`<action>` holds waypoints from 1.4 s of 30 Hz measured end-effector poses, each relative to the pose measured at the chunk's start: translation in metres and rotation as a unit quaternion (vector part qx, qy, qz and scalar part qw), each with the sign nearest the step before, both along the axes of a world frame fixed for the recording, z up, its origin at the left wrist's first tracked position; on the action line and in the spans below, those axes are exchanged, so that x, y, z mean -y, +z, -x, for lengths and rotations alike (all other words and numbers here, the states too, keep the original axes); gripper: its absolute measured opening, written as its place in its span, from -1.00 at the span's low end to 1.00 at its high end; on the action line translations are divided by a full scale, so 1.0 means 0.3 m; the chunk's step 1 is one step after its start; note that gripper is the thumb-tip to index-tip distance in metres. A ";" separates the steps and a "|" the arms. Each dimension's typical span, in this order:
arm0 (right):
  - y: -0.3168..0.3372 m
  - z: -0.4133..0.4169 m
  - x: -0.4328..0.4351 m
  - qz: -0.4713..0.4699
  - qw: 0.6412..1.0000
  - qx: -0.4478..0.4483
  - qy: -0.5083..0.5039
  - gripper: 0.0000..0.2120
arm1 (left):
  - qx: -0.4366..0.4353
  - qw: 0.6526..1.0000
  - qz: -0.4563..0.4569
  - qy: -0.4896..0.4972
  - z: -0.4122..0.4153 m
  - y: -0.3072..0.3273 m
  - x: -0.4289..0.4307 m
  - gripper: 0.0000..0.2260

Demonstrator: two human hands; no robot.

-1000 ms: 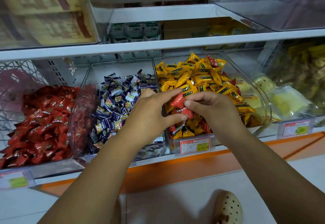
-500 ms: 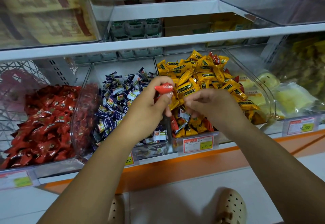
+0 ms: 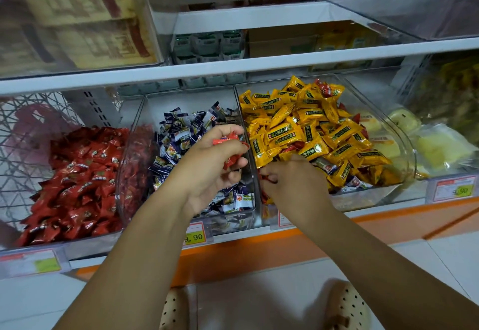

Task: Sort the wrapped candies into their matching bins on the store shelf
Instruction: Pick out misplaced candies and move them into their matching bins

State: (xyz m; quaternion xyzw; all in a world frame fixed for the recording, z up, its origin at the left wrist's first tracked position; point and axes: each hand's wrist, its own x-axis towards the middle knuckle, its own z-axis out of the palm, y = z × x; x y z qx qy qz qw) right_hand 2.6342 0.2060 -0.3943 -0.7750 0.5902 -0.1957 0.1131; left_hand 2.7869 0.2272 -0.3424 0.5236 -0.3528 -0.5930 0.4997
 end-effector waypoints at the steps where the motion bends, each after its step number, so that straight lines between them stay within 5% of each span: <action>1: 0.001 0.003 0.000 0.000 1.000 0.023 -0.005 -0.82 | -0.008 1.000 -0.005 -0.006 -0.001 0.004 -0.002 -0.84; 7: 0.085 0.066 0.032 -0.093 0.967 0.236 0.008 -0.93 | 0.058 0.998 -0.005 0.008 -0.008 0.000 -0.002 -0.87; 17: 0.150 0.086 0.034 -0.254 0.834 0.487 0.045 -0.91 | 0.190 0.975 0.102 -0.060 0.028 -0.003 -0.018 -0.76; 24: 0.156 0.000 0.003 -0.129 0.863 0.483 0.071 -0.86 | 0.114 0.990 0.081 -0.023 0.029 -0.007 -0.012 -0.85; 28: 0.162 -0.071 -0.006 -0.142 0.861 0.477 0.099 -0.82 | 0.085 0.992 0.087 0.033 -0.032 -0.008 -0.023 -0.90; 32: 0.165 -0.162 -0.013 -0.190 0.853 0.476 0.104 -0.70 | 0.232 0.953 0.118 0.154 -0.211 0.027 -0.067 -0.92; 37: 0.168 -0.218 -0.007 -0.155 0.879 0.441 0.091 -0.78 | 0.441 0.825 0.107 0.338 -0.522 0.035 -0.135 -0.91; 42: 0.152 -0.220 -0.002 -0.141 0.888 0.428 0.090 -0.82 | 0.429 0.858 0.044 0.279 -0.602 -0.003 -0.150 -0.69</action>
